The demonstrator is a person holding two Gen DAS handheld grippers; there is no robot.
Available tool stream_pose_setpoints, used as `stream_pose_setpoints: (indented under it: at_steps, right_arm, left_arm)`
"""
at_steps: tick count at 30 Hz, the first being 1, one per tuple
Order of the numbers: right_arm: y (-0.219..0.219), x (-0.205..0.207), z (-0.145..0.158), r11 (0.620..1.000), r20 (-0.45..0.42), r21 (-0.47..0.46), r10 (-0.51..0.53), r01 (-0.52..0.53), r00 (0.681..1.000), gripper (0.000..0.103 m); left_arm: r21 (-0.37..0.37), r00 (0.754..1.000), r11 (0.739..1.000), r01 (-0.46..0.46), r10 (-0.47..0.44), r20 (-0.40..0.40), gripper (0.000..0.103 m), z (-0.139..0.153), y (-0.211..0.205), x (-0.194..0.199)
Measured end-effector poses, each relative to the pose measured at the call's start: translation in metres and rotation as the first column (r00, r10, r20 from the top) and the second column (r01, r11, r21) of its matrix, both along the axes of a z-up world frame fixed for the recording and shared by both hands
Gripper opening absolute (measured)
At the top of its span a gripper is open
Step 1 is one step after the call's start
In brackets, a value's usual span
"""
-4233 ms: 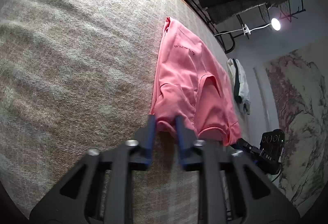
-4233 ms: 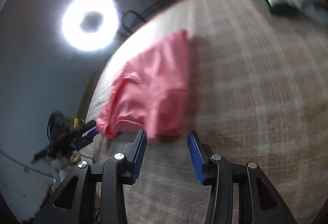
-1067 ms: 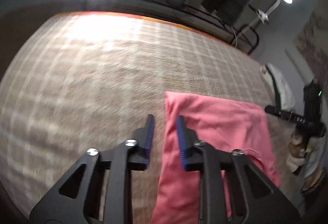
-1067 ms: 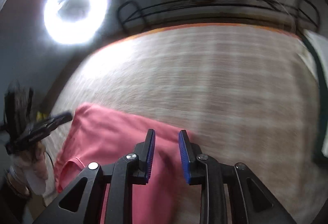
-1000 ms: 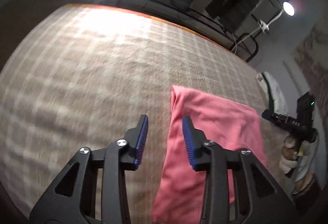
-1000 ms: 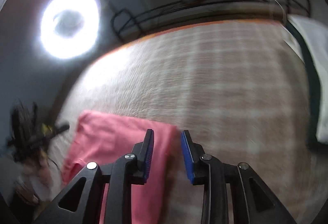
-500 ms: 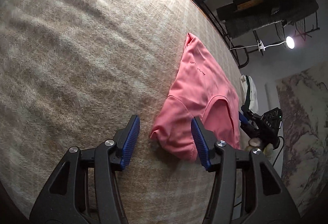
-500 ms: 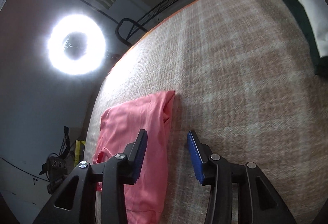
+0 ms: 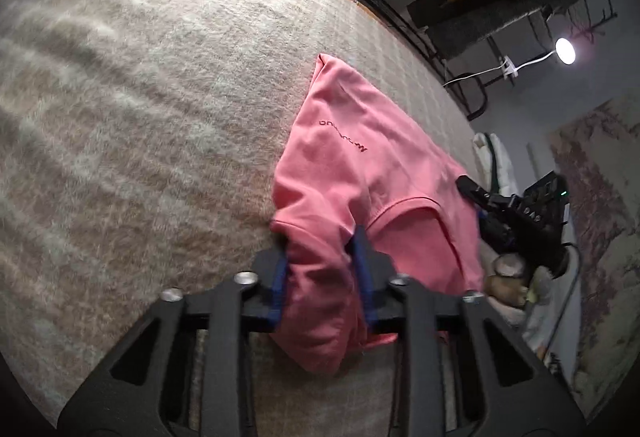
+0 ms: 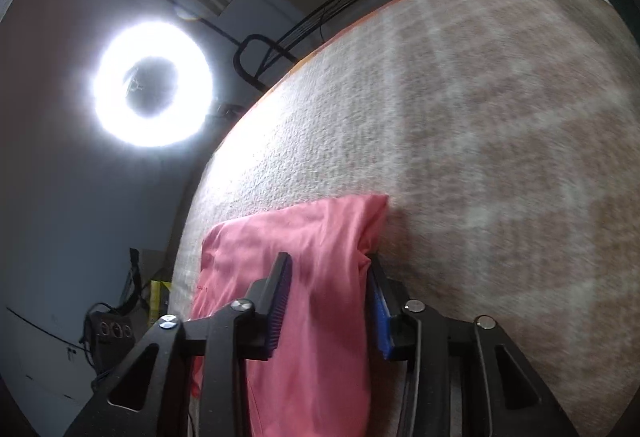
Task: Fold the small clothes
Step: 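Grasp the pink bundle's edge with the left gripper while the right gripper grasps beside it, then carry the pink bundle with both grippers onto the folded clothes stack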
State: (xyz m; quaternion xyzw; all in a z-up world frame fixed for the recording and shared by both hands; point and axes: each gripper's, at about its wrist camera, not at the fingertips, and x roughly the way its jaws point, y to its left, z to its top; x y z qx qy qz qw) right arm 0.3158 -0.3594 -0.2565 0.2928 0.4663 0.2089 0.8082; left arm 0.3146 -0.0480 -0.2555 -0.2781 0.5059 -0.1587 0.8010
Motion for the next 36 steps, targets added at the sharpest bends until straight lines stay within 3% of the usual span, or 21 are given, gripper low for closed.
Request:
stream_pose_setpoints:
  at_steps: [2,7,13,24,36]
  right_arm:
    - [0.008,0.003,0.002,1.000,-0.009,-0.030,0.007,-0.007,1.000,0.015]
    - [0.031,-0.003,0.022,0.977,0.055,-0.208,0.050,-0.038,0.997,0.009]
    - [0.056,-0.013,0.056,0.922,0.125,-0.385,0.104,-0.049,0.987,0.008]
    - [0.051,-0.030,0.112,0.874,0.224,-0.485,0.162,-0.035,0.961,0.008]
    - [-0.048,-0.035,0.151,0.863,0.283,-0.495,0.053,0.099,0.958,0.008]
  left_arm:
    - [0.014,1.000,1.000,-0.005,0.004,0.011,0.011,0.001,-0.002,-0.001]
    - [0.075,0.996,0.997,0.008,-0.015,0.093,0.008,0.021,-0.008,-0.011]
    - [0.108,0.984,0.993,0.041,-0.059,0.167,0.008,0.052,-0.015,-0.015]
    - [0.125,0.955,0.981,0.150,-0.176,0.240,0.007,0.088,-0.062,-0.010]
    - [0.163,0.891,0.939,0.303,-0.340,0.302,0.007,0.115,-0.185,0.024]
